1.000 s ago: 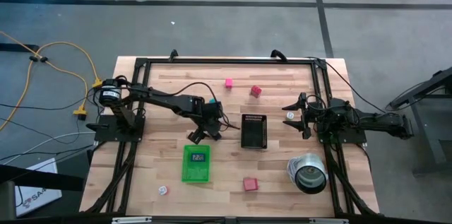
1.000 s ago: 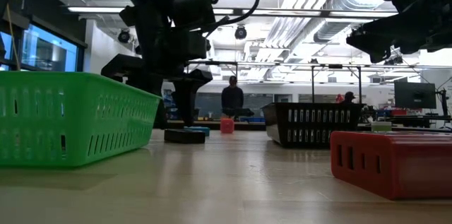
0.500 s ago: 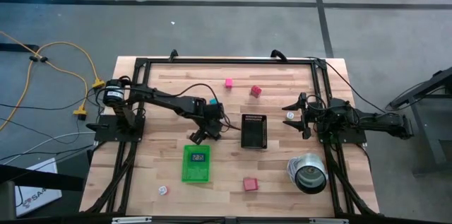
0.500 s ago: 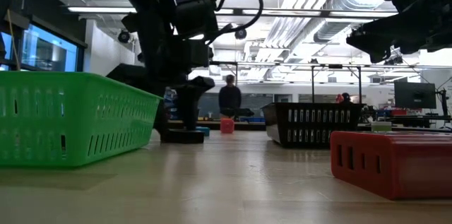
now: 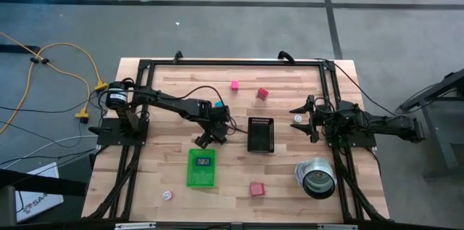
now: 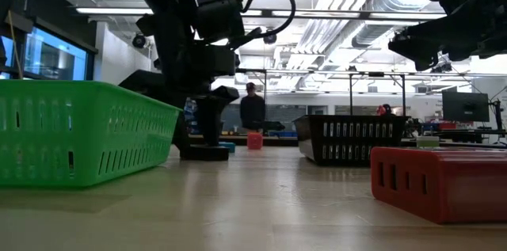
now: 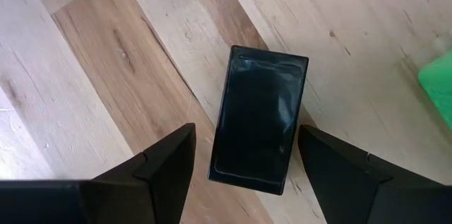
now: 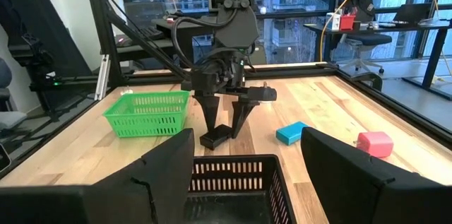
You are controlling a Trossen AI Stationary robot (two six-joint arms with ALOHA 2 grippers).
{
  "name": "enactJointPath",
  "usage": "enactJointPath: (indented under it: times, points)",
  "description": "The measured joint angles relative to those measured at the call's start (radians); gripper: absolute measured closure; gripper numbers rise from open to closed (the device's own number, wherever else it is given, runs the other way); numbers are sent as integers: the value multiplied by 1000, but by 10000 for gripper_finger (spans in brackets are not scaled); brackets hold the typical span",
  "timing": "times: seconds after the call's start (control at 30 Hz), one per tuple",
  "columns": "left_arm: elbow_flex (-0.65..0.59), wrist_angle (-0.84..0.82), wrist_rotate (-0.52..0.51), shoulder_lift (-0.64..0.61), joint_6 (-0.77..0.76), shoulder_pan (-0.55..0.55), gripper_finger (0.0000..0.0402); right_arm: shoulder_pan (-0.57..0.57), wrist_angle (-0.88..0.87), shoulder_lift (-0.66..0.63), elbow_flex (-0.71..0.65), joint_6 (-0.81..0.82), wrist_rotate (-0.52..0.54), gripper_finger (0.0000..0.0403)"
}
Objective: Pick & Place Office items
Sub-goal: Put the black digital clock into the green bin
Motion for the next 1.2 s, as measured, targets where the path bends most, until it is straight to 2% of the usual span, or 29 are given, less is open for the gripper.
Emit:
enactJointPath:
  times: [0.43, 0.93, 1.2]
  points:
    - [0, -4, -1, 0, -34, 0, 191, 0, 1, 0, 0, 0, 0, 155]
    - [-1, -4, -4, 0, -36, 0, 198, 0, 2, 0, 0, 0, 0, 155]
    - [-1, -3, -14, -2, -36, 0, 246, 0, 2, 0, 0, 0, 0, 155]
